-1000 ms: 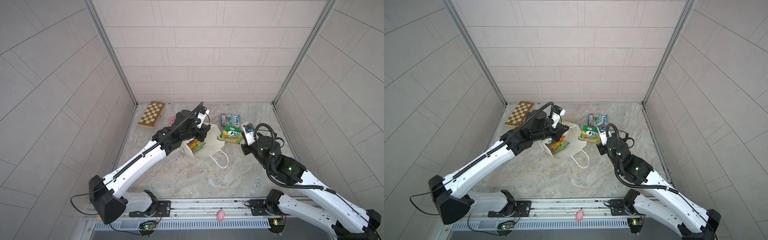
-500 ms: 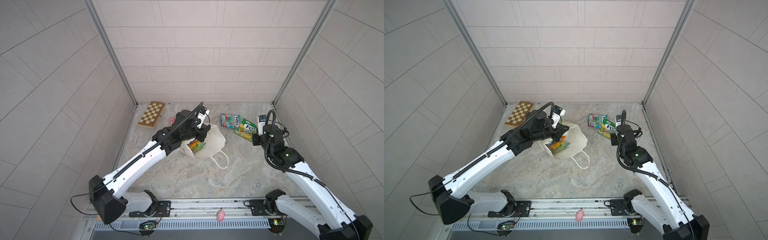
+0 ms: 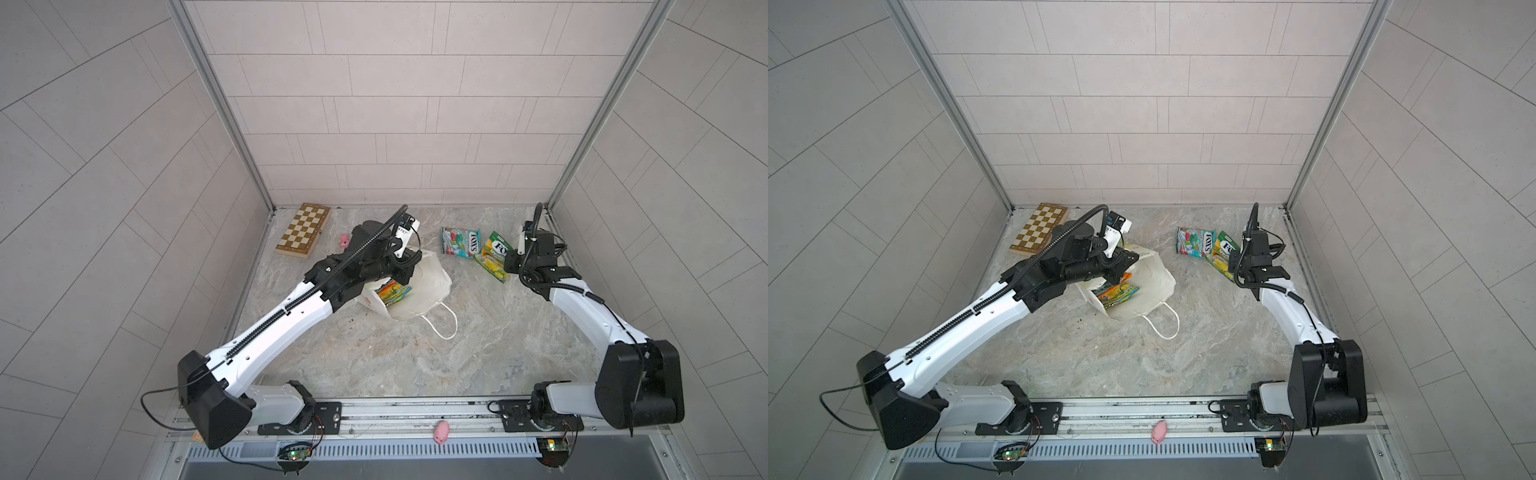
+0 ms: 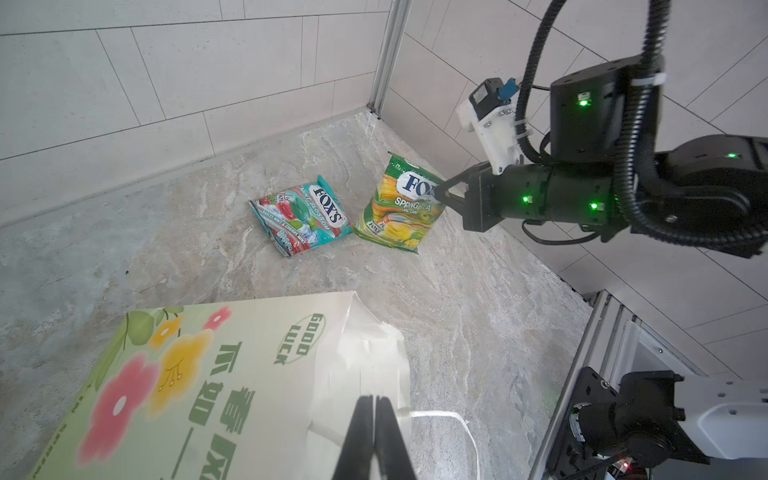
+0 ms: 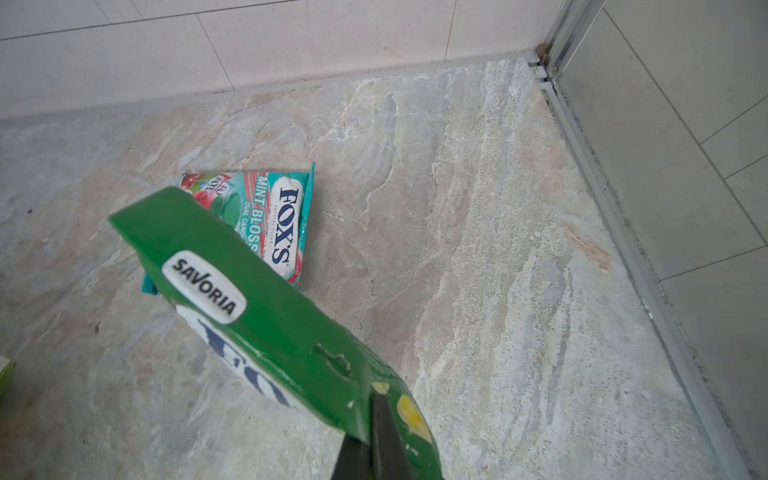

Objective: Take the snacks out of the paper bag
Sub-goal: 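Lower the green packet beside the teal packet and open the right gripper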

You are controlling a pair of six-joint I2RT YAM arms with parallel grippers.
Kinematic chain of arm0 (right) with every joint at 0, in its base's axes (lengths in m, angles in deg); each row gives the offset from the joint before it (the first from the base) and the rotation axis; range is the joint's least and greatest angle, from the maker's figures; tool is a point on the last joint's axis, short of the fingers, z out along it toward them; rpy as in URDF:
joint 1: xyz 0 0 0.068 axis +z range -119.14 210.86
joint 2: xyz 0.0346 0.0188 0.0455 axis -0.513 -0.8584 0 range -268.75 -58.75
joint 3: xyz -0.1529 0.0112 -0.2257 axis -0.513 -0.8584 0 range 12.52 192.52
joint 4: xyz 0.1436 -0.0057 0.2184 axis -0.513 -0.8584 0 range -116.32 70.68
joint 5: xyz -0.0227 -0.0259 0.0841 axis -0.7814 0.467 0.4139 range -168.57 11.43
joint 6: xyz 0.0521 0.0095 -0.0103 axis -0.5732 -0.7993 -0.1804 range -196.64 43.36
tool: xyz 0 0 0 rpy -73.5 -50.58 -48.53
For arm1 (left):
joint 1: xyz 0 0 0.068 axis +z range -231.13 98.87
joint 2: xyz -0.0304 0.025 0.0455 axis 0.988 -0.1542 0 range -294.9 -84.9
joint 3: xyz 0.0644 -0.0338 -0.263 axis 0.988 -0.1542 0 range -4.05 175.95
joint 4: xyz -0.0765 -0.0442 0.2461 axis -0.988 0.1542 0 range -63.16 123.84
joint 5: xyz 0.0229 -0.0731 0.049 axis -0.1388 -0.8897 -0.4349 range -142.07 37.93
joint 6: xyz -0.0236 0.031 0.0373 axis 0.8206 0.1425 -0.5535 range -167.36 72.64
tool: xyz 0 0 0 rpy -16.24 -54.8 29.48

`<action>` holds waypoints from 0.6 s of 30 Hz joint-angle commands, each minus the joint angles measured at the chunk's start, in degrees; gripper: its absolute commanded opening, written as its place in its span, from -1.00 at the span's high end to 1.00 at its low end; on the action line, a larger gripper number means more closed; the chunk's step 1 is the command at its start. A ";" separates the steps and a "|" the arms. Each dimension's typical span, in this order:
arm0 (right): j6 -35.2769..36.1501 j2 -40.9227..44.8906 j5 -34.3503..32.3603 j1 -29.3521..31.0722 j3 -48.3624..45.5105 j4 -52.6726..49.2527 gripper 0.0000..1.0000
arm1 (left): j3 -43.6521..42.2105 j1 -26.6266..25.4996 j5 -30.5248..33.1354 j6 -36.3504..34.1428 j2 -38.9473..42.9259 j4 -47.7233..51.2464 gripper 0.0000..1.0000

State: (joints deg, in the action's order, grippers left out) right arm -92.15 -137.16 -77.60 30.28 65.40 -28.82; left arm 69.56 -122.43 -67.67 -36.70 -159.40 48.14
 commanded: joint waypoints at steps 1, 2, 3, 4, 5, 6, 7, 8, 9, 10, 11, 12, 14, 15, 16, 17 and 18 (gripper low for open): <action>-4.23 -3.29 5.20 -3.07 2.23 6.76 1.00 | -0.33 -0.36 -0.63 0.24 0.19 0.08 1.00; -4.71 -4.74 6.20 -3.77 2.55 7.37 1.00 | -0.36 -0.36 -0.75 0.25 0.22 0.06 1.00; -5.20 -6.51 7.38 -4.70 3.09 7.79 1.00 | -0.30 -0.36 -0.86 0.34 0.18 0.06 1.00; -5.44 -8.47 8.95 -5.73 3.87 7.91 1.00 | -0.31 -0.36 -0.97 0.34 0.13 0.05 1.00; -5.63 -9.93 10.08 -6.39 4.49 7.86 1.00 | -0.29 -0.36 -0.96 0.40 0.14 0.06 1.00; -5.90 -11.48 11.25 -7.24 5.18 7.87 1.00 | -0.30 -0.36 -0.95 0.37 0.23 0.06 1.00; -6.00 -12.94 12.75 -8.15 5.89 7.87 1.00 | -0.30 -0.36 -0.96 0.37 0.18 0.07 1.00; -6.32 -14.13 13.76 -8.80 6.33 7.91 1.00 | -0.31 -0.36 -0.92 0.40 0.21 0.06 1.00; -6.78 -15.45 14.53 -9.55 6.84 7.91 1.00 | -0.37 -0.35 -0.90 0.43 0.25 0.06 1.00; -6.90 -16.77 15.66 -10.31 7.41 7.90 1.00 | -0.26 -0.36 -0.86 0.41 0.23 0.06 1.00; -7.27 -17.74 16.19 -10.91 7.69 7.91 1.00 | -0.38 -0.36 -0.96 0.33 0.18 0.05 1.00; -7.64 -18.80 16.78 -11.48 8.09 7.85 1.00 | -0.33 -0.36 -0.94 0.42 0.15 0.06 1.00; -8.30 -20.87 17.75 -12.39 8.67 7.88 1.00 | -0.34 -0.36 -0.93 0.41 0.15 0.06 1.00; -8.40 -21.79 18.16 -12.72 8.95 7.89 1.00 | -0.30 -0.36 -0.93 0.40 0.17 0.06 1.00; -8.49 -22.49 18.43 -12.94 9.16 7.85 1.00 | -0.33 -0.36 -0.93 0.42 0.18 0.06 1.00; -8.49 -23.09 18.46 -13.12 9.34 7.89 1.00 | -0.30 -0.36 -0.93 0.37 0.15 0.06 1.00; -8.51 -23.81 18.45 -13.26 9.50 7.87 1.00 | -0.30 -0.36 -0.98 0.35 0.21 0.08 1.00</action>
State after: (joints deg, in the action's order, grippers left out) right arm -99.45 -159.52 -61.47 17.17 74.19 -19.96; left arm 69.56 -122.43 -67.95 -36.68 -159.42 48.14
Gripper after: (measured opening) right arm 0.047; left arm 0.060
